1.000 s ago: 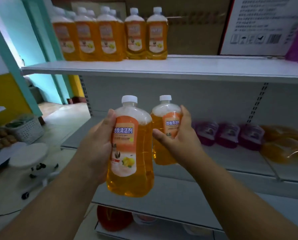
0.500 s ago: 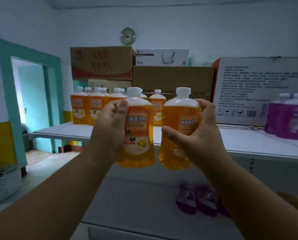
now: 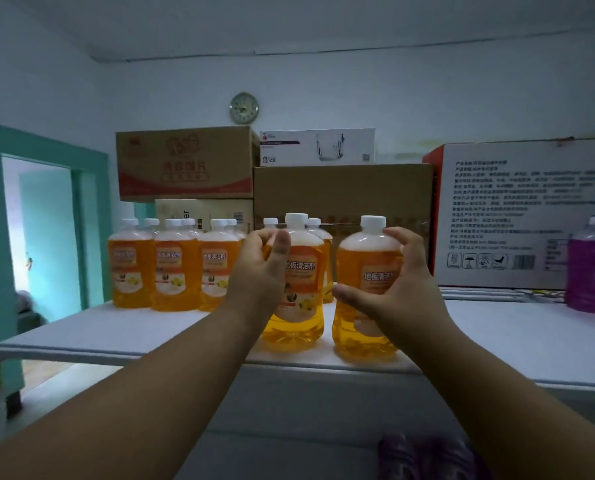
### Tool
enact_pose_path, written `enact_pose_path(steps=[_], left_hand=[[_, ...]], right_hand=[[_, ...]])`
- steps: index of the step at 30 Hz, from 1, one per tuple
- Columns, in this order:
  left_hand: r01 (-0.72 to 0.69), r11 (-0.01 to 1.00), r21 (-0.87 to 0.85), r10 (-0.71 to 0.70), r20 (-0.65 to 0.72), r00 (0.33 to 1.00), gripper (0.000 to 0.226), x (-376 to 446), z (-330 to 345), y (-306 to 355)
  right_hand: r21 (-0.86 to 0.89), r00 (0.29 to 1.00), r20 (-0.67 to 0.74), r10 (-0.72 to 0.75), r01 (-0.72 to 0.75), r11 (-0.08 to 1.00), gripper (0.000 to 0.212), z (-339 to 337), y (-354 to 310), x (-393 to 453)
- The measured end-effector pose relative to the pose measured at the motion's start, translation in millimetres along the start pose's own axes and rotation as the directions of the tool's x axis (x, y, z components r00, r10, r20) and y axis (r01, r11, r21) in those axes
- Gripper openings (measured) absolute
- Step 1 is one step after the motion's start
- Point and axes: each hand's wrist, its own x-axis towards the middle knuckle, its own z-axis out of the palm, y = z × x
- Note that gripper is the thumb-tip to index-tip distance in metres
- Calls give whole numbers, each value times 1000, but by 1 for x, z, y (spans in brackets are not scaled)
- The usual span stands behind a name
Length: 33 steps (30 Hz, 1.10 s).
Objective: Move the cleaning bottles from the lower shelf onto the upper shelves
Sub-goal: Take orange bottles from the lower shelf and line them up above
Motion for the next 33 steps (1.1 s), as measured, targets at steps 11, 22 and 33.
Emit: enact_pose_path(steps=[11, 22, 33], left_hand=[[-373, 832, 411, 286, 259, 923, 91, 33, -37, -25], [-511, 515, 688, 217, 473, 854, 70, 87, -51, -40], [-471, 467, 748, 208, 424, 881, 68, 107, -49, -57]], right_hand=[[-247, 996, -72, 44, -61, 967, 99, 38, 10, 17], [-429, 994, 44, 100, -72, 900, 95, 26, 5, 24], [-480, 996, 16, 83, -66, 875, 95, 53, 14, 46]])
